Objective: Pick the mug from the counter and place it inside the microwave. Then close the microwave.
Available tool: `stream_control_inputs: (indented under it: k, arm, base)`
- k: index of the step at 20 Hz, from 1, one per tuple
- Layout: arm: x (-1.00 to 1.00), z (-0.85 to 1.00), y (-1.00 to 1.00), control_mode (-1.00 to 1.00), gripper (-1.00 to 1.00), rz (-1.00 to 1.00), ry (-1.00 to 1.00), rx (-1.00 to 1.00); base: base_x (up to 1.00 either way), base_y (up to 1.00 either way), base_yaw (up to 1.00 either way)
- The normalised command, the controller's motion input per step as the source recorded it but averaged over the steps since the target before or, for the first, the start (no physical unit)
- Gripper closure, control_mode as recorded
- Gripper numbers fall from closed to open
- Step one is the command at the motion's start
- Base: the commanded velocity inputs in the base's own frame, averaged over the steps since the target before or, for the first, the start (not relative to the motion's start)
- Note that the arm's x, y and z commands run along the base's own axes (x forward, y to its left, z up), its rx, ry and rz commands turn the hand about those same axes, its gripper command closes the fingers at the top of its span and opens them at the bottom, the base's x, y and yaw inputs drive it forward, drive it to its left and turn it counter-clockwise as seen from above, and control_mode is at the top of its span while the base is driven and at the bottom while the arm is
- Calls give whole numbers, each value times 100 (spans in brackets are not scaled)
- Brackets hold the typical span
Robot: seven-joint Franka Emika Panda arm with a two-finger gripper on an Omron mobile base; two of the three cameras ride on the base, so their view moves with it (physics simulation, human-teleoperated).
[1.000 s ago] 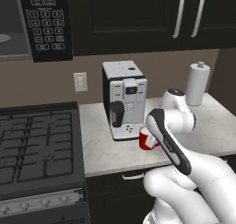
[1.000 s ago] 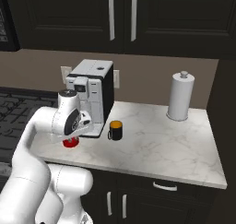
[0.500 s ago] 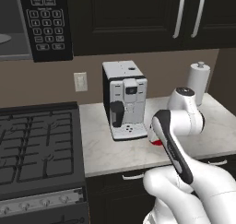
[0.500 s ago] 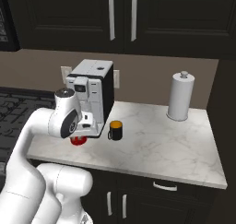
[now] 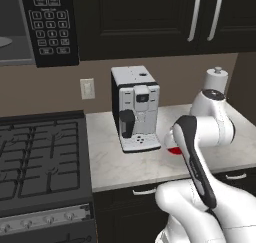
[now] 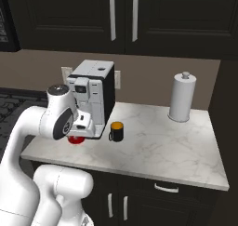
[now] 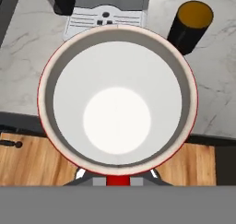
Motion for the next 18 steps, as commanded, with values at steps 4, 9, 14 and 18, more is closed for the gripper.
stream_control_inputs:
  k: [4, 9, 14, 18]
  arm:
    - [-39, 34, 0, -100, 100, 0, -23, 4]
    - [-24, 27, 0, -100, 100, -1, -24, 0]
    - [0, 3, 0, -100, 100, -1, -1, 0]
    - [0, 0, 0, -100, 100, 0, 0, 0]
  base:
    - [0, 0, 0]
    - [0, 0, 0]
    - [0, 0, 0]
    - [0, 0, 0]
